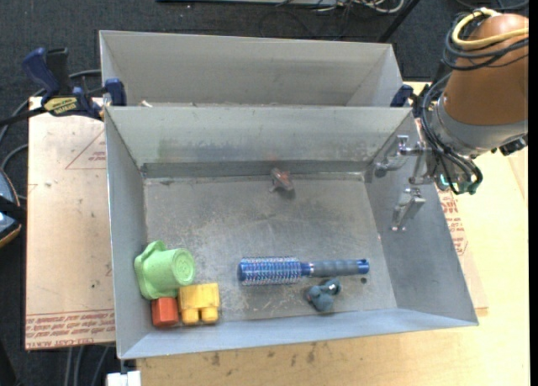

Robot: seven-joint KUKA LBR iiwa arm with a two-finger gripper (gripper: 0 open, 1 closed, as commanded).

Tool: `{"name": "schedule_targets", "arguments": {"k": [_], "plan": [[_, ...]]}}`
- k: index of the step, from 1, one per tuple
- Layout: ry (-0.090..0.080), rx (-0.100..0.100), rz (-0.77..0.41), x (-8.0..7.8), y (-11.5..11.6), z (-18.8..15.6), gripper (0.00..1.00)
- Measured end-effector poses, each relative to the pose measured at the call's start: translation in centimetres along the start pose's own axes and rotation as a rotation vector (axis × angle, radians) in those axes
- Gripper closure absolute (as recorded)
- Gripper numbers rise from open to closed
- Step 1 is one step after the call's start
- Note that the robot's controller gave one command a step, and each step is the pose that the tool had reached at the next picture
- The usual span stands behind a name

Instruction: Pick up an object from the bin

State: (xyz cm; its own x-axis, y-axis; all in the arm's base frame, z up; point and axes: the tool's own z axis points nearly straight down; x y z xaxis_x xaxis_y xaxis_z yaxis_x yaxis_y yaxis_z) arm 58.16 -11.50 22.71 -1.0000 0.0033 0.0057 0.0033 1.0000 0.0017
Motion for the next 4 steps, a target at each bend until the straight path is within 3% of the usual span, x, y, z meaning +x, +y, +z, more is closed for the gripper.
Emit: {"name": "schedule_targets", "arguments": {"k": [1,2,3,4], "plan": [[0.0,-0.001,-0.137,5.4,3.0,5.7,0.0],[-0.005,0.001,-0.354,6.9,3.0,14.9,0.0],[-0.007,0.002,-0.356,6.8,2.9,14.7,1.0],[-0.014,0.006,-0.643,6.1,5.0,-1.8,1.0]]}}
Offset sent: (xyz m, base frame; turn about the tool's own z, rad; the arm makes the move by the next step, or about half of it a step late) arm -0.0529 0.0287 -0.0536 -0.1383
